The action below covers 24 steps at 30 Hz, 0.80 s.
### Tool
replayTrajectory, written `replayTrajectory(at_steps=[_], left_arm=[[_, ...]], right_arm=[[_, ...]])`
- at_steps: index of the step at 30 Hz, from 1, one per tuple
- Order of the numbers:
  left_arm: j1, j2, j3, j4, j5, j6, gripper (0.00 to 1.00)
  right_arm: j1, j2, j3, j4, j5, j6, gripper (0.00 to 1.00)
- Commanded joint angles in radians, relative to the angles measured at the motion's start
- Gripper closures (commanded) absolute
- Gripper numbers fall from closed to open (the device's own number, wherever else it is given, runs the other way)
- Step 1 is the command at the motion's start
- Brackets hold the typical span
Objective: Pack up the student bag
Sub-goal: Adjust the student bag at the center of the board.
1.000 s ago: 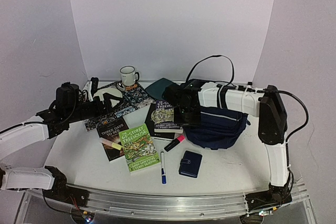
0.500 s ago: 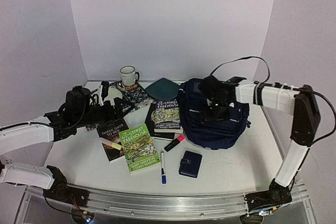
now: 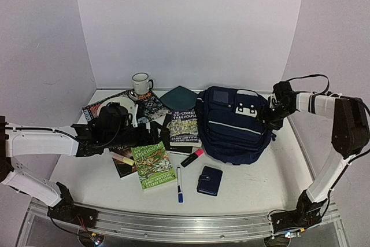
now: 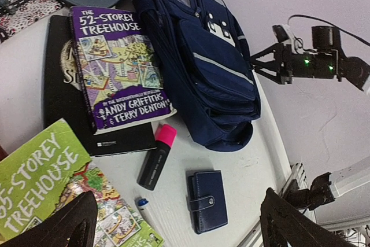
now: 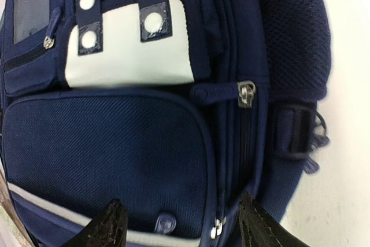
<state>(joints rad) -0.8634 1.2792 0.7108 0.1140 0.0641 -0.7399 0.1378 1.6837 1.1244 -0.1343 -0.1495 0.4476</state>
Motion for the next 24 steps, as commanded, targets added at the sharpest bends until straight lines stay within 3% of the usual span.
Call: replayTrajectory(at_steps=[1,6,11,15,19,24], left_arm=[[-0.047,0.043,0.092,0.046,-0.047,0.002,0.01],[-0.069,0.108,0.133,0.047,-0.05,0.009,0.01],[-0.077,0.183,0.187,0.047,-0.033,0.026,0.01],[-0.078,0.256,0.244,0.048,-0.016,0.04,0.01],[-0.08,0.327,0.306,0.049,0.009,0.047,0.01],[-0.101,0.405,0.382,0.049,0.025,0.048,0.02]], right_arm=[[-0.054,0.092,-0.012,0.11,-0.198,0.006,0.37],[-0.069,0.16,-0.024,0.15,-0.249,0.01,0.41],[-0.075,0.16,-0.07,0.2,-0.345,0.021,0.58],[-0.075,0.101,-0.123,0.216,-0.383,0.035,0.8],[-0.075,0.006,-0.184,0.245,-0.416,0.084,0.96],[-0.075,-0.142,-0.26,0.275,-0.404,0.192,1.0]])
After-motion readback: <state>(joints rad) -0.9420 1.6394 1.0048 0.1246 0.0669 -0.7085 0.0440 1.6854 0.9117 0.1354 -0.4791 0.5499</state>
